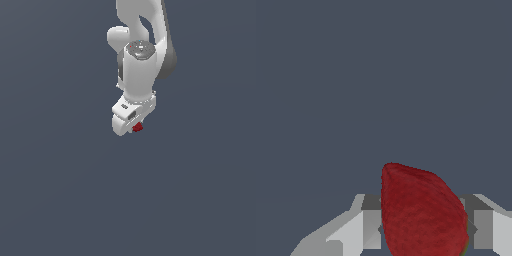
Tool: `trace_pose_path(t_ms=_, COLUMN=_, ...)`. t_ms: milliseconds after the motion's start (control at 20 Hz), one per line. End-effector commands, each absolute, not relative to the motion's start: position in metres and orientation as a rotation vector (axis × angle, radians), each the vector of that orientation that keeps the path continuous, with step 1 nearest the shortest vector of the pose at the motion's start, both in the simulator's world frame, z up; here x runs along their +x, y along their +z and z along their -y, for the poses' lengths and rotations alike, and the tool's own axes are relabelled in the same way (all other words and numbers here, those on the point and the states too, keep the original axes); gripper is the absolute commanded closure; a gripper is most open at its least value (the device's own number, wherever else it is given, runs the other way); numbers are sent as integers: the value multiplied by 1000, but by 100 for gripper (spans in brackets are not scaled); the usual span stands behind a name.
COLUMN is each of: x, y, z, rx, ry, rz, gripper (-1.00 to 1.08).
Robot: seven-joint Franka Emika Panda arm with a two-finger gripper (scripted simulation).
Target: Pick up the object and move it to a goal position.
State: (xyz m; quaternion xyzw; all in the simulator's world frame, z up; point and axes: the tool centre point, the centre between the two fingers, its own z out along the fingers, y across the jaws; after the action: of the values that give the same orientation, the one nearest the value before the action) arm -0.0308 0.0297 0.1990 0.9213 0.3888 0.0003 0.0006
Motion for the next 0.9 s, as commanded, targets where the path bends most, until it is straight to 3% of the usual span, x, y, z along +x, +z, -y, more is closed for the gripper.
trace_pose_path(t_ms=0, x=-26, y=225, z=-44, rx=2894, ry=0, rz=-1220, gripper=108)
trace_pose_path(t_ms=850, x=12, y=372, z=-124, rx=2895, ry=0, rz=-1220, gripper=108)
